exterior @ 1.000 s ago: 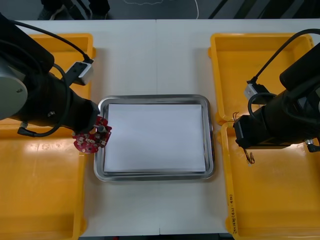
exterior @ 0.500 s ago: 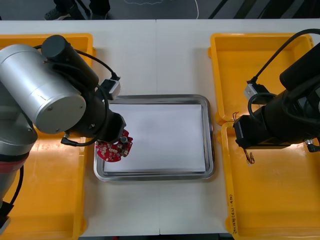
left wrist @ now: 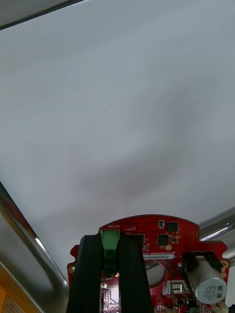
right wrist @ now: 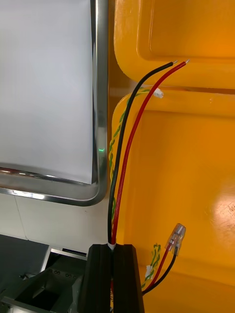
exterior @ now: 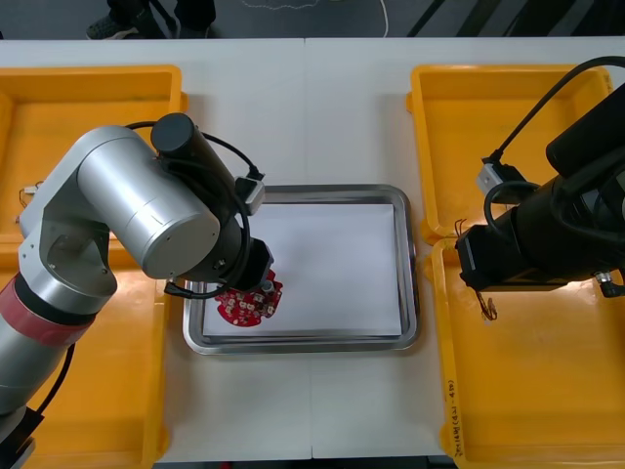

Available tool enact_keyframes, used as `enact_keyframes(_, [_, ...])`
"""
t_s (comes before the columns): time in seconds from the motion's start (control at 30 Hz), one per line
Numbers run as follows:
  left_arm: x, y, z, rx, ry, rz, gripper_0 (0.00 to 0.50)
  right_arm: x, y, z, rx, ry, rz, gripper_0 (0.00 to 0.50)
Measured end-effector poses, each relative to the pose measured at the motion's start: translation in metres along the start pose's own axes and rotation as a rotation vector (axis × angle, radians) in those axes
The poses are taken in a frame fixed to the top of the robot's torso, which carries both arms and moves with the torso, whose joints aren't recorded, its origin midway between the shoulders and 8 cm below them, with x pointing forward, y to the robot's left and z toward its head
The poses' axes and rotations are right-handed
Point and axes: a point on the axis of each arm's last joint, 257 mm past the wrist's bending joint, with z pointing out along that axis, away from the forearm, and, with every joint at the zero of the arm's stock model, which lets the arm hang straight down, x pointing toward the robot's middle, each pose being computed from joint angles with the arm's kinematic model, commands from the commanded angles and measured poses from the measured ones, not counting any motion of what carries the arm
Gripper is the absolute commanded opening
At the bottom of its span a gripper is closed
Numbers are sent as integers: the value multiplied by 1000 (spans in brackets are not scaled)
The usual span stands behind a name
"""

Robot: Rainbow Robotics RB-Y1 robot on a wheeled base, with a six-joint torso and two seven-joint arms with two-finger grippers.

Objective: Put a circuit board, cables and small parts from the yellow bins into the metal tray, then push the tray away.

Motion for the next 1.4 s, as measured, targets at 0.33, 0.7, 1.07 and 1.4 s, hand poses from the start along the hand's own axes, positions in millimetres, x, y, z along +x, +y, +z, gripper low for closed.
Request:
enact_keyframes(0.33, [-6, 3, 8, -11, -19, 157, 0, 0, 0, 0, 0, 0, 0, 0])
enact_keyframes(0.7, [10, 11, 25, -25, -13, 243, 0, 0, 0, 0, 0, 0, 0, 0])
enact_keyframes(1.07, [15, 10, 34, -13, -35, 223, 0, 0, 0, 0, -1, 0, 0, 0])
enact_keyframes(1.4, [20, 12, 39, -15, -35, 213, 83, 0, 1, 0, -1, 0, 0, 0])
